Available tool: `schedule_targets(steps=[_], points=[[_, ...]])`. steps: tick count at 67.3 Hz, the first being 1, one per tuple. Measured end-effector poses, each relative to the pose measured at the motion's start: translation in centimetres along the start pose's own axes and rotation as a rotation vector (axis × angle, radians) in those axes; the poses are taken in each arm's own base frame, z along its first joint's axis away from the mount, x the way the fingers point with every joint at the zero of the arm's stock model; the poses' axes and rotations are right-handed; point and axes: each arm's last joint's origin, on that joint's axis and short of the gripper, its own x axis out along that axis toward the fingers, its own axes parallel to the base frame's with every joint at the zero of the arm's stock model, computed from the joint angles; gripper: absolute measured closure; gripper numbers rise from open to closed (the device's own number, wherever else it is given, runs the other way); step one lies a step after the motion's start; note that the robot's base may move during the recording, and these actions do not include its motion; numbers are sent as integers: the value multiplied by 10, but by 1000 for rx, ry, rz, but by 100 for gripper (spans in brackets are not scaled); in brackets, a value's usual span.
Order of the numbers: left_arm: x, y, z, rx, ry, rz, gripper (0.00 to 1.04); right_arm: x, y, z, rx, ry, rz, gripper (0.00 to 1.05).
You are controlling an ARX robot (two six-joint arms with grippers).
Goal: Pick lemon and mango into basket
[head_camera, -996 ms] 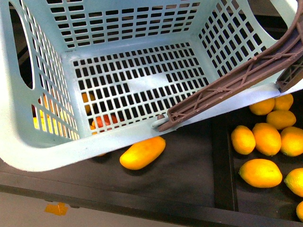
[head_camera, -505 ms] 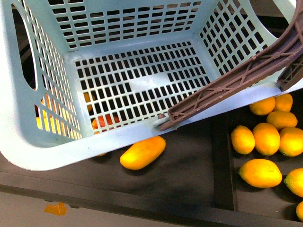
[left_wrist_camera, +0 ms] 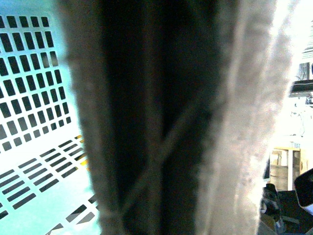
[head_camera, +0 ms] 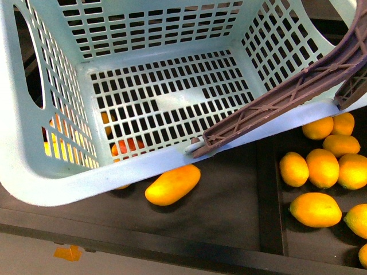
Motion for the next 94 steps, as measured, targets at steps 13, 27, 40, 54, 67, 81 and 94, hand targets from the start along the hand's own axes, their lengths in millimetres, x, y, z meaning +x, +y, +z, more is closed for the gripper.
schedule_targets(steps=[13, 27, 40, 54, 67, 81, 94], points=[[0, 0, 0, -1, -2, 2, 90, 27, 24, 1, 16, 35, -6, 26], [0, 0, 0, 0, 0, 0, 90, 59, 38, -4, 8, 81, -54, 26], [0, 0, 0, 0, 0, 0, 90, 71, 51, -7, 0, 104, -45, 12], [0, 0, 0, 0, 0, 1, 90, 68, 44, -3, 14, 61, -164, 9], [1, 2, -1, -4, 2, 7, 90, 33, 7, 12, 54, -64, -531, 9], [1, 1, -2, 2, 2, 9, 90, 3, 6, 3, -93, -156, -512, 33], [1, 2, -2, -1, 1, 8, 90, -33, 21, -19, -138, -145, -526, 70]])
